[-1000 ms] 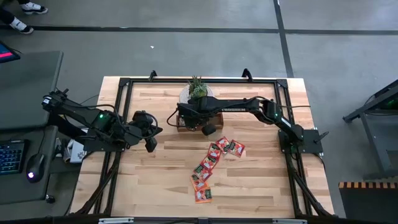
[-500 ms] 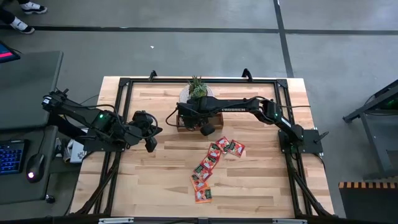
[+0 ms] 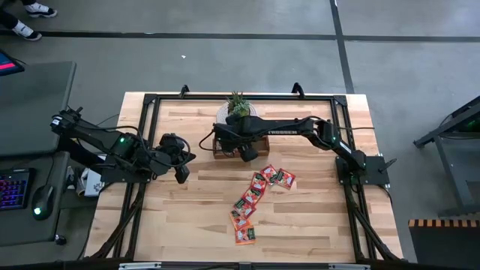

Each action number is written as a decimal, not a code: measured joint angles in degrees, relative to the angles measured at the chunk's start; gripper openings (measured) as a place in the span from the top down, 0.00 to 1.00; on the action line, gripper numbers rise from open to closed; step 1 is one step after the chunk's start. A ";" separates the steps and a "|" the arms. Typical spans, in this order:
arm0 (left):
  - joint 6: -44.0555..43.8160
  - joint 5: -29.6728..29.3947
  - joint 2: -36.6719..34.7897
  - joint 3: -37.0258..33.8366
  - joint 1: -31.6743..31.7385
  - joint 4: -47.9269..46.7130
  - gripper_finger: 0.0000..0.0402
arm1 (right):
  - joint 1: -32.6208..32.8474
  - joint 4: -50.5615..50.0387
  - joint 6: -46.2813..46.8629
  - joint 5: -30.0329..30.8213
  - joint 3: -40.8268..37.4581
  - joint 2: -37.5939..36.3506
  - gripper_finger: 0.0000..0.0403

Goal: Pick & Place Tea
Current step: Put the red tea bag into the right section of the wooden organizer

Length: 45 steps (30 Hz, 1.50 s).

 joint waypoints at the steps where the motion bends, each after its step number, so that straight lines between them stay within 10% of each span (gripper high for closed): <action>1: 0.00 0.00 0.00 0.00 0.00 0.02 1.00 | 0.02 0.13 0.00 0.19 0.00 -0.45 0.49; 20: 0.19 -0.22 0.00 0.04 0.03 -1.05 1.00 | -2.47 -1.43 29.65 -15.47 0.02 -15.03 0.49; 45: -0.31 2.69 0.02 -15.85 0.13 25.81 1.00 | -0.95 -20.72 38.72 -10.22 -0.27 -29.25 0.49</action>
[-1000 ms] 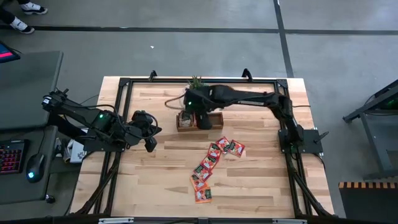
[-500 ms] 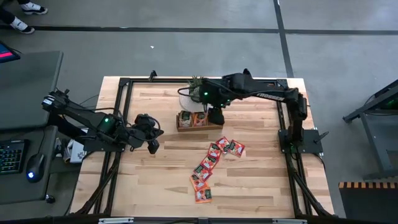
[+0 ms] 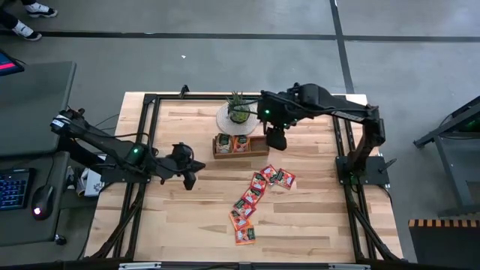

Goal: Pick & Place Tea
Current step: Put the red tea bag into the right section of the wooden organizer

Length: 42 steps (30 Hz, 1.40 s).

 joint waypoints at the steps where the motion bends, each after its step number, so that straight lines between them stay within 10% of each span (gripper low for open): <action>1: 0.76 0.47 0.20 -0.21 0.00 1.74 1.00 | 0.33 0.19 0.39 -0.01 -0.96 -0.76 0.49; 18: 1.21 15.90 16.71 -0.34 7.00 25.99 1.00 | 8.56 34.58 26.81 -0.25 -57.80 -33.36 0.49; 24: 0.36 23.84 23.75 2.40 13.04 33.95 1.00 | 14.20 37.34 34.32 2.08 -68.05 -37.80 0.58; 32: 3.53 35.20 35.88 14.59 18.67 33.31 1.00 | 19.25 46.17 40.05 2.41 -77.39 -38.20 0.97; 42: 1.59 38.48 47.02 27.11 21.80 31.39 1.00 | 23.49 53.97 42.58 4.27 -84.10 -38.20 1.00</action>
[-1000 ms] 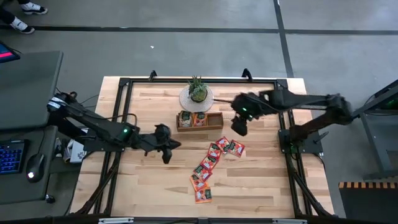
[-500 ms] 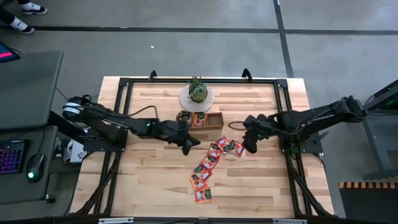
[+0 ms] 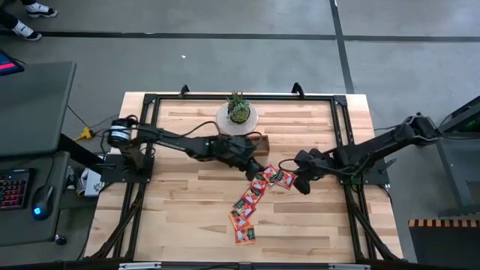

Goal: Pick & Place Tea
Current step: Put the red tea bag into the right section of the wooden organizer

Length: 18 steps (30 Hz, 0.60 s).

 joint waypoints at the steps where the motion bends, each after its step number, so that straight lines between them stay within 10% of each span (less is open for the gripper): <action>1: -0.19 0.74 1.20 1.34 0.09 -0.05 1.00 | 0.35 1.70 0.27 0.10 -0.77 0.00 1.00; 18: -1.22 5.91 13.43 16.12 0.71 -4.53 0.60 | 3.90 27.54 2.57 0.71 -16.52 0.07 1.00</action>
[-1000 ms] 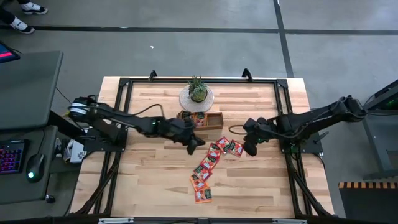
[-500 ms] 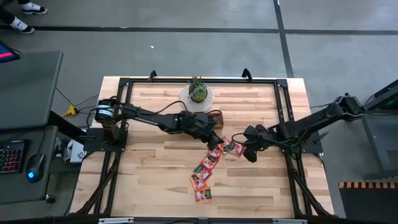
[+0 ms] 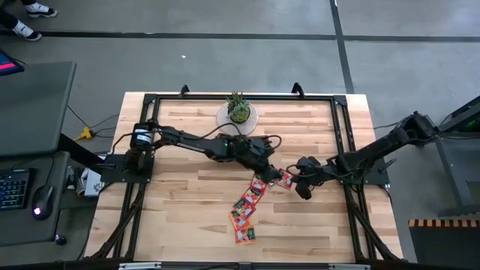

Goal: Pick & Place Tea
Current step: Put the red tea bag into the right section of the wooden organizer

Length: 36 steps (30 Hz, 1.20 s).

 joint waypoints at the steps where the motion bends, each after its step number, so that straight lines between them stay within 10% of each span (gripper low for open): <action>1: -0.02 -0.37 0.32 -0.19 0.00 -1.01 0.59 | -0.02 1.10 -0.15 0.01 -0.67 0.00 1.00; 36: -7.98 1.57 5.19 -0.32 -0.39 4.47 0.58 | -3.13 20.11 2.92 -4.06 -5.75 13.94 1.00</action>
